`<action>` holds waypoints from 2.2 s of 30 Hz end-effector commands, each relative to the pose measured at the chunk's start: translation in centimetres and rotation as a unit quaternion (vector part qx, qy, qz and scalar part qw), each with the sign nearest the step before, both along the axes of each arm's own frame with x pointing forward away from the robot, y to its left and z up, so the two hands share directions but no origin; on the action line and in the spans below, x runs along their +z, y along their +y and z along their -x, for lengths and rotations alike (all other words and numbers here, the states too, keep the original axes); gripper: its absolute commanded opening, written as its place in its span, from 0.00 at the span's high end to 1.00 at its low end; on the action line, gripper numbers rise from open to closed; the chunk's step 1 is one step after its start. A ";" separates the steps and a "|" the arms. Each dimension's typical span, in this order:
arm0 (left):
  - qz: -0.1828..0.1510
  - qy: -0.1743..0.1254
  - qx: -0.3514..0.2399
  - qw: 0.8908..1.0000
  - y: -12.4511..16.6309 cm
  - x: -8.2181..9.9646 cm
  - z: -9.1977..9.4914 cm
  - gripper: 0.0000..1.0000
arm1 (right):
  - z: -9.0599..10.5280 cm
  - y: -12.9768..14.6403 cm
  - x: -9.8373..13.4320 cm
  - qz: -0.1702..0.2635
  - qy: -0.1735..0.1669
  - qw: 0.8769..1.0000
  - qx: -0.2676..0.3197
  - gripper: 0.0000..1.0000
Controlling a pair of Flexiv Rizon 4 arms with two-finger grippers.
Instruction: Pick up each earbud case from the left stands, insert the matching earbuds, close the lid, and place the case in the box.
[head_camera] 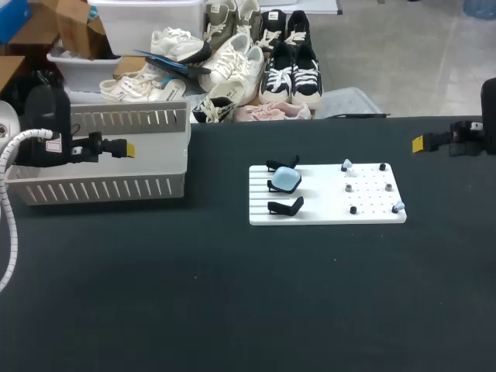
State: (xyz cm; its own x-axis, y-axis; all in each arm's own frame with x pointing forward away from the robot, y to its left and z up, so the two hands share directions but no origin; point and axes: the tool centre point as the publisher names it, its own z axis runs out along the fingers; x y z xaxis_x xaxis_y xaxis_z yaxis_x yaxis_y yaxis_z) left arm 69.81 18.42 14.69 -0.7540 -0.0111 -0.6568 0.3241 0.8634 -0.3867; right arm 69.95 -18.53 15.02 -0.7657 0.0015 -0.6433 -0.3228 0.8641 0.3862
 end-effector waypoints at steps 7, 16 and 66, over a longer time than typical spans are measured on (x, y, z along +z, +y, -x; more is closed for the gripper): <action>-0.001 0.002 -0.001 1.000 0.0 0.1 -0.1 0.00 | -0.1 -0.1 0.0 0.000 0.000 1.000 0.001 0.00; -0.001 0.002 -0.001 1.000 0.0 0.1 -0.1 0.00 | -0.1 -0.1 0.0 0.000 0.000 1.000 0.001 0.00; -0.136 -0.208 -0.429 0.868 -18.6 1.0 -8.0 0.00 | -0.1 -0.1 0.0 0.000 0.000 1.000 0.001 0.00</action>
State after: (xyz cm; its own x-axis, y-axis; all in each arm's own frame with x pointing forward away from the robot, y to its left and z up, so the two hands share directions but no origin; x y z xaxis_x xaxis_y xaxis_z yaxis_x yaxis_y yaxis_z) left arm 77.61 -0.10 15.66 -0.1033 0.6336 -0.7667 0.9551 0.2784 0.1014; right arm 69.96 -18.52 15.01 -0.7657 0.0015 -0.6432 -0.3227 0.8642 0.3861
